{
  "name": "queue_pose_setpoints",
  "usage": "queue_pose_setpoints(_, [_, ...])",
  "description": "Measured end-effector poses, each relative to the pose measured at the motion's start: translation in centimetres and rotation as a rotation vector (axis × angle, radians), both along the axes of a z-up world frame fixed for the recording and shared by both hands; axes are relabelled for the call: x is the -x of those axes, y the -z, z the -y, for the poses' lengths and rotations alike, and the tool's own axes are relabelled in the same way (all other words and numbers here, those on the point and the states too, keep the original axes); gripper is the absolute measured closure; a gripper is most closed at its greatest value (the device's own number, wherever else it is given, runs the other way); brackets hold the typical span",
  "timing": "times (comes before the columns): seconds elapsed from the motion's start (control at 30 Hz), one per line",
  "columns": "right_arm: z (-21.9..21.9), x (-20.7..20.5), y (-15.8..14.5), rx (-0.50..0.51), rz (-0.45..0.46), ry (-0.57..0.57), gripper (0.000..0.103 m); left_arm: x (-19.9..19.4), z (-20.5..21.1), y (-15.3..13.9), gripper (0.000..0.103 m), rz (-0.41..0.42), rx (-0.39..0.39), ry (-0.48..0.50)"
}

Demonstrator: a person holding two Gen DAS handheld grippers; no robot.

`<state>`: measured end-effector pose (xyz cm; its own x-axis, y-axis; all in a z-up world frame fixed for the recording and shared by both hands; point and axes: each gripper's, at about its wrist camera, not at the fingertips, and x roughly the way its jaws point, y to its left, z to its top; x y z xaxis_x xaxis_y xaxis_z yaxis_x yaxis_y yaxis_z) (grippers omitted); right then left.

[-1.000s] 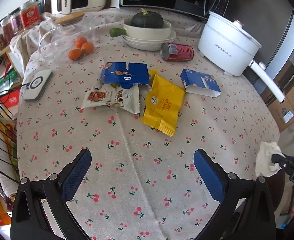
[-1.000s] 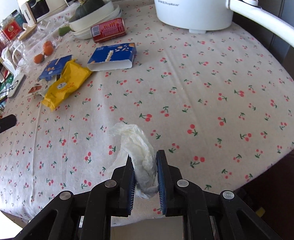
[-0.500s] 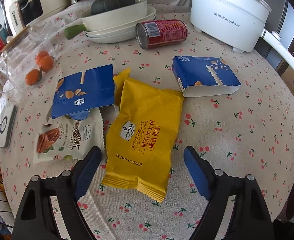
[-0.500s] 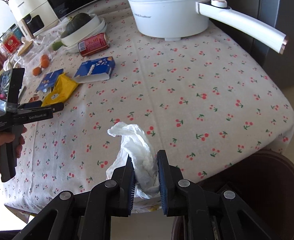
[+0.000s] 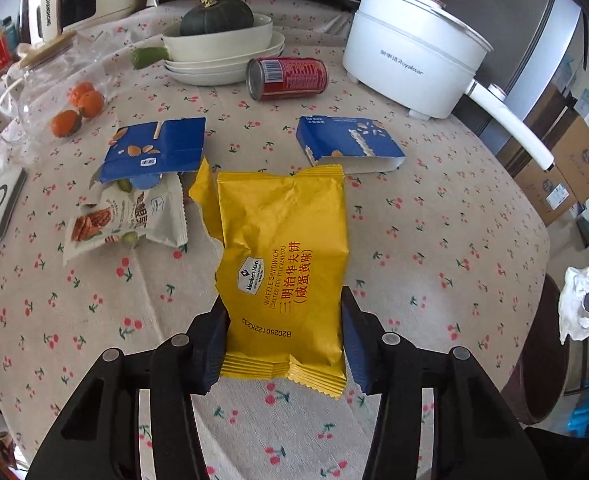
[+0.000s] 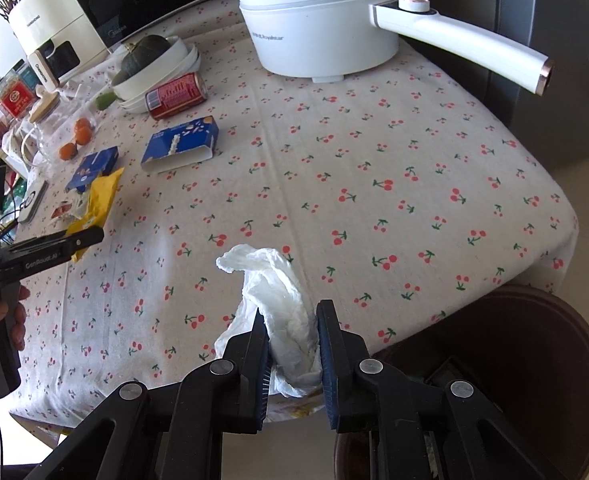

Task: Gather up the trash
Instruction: 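Carry the packet and tissue over the brown bin and release both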

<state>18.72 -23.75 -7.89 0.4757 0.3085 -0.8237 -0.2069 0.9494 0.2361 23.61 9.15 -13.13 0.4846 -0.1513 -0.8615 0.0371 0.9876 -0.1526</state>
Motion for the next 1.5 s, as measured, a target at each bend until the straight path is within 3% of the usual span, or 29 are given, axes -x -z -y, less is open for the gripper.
queue_pose_setpoints(0.47, [5.8, 4.7, 0.5, -0.012, 0.011, 0.099, 0.083, 7.9, 5.8, -2.7, 0.050, 0.023, 0.116, 0.102])
queue_pose_setpoints(0.77, [12.4, 8.0, 1.4, 0.001, 0.007, 0.199, 0.083, 9.3, 14.3, -3.0, 0.050, 0.028, 0.125, 0.272])
queue_pose_setpoints(1.13, [18.9, 11.6, 3.9, 0.017, -0.046, 0.305, 0.083, 11.0, 26.8, -0.4, 0.050, -0.021, 0.113, 0.515])
queue_pose_setpoints(1.4, [20.6, 12.1, 4.4, 0.015, -0.062, 0.328, 0.082, 11.2, 31.2, 1.6, 0.049, -0.029, 0.096, 0.606])
queue_pose_setpoints(1.43, [20.6, 12.1, 4.5, 0.015, -0.064, 0.328, 0.082, 11.1, 31.3, 1.6, 0.046, -0.016, 0.099, 0.611])
queue_pose_setpoints(1.5, [20.6, 12.0, 4.4, 0.015, -0.062, 0.328, 0.082, 10.9, 31.5, 1.5, 0.029, -0.009, 0.106, 0.613])
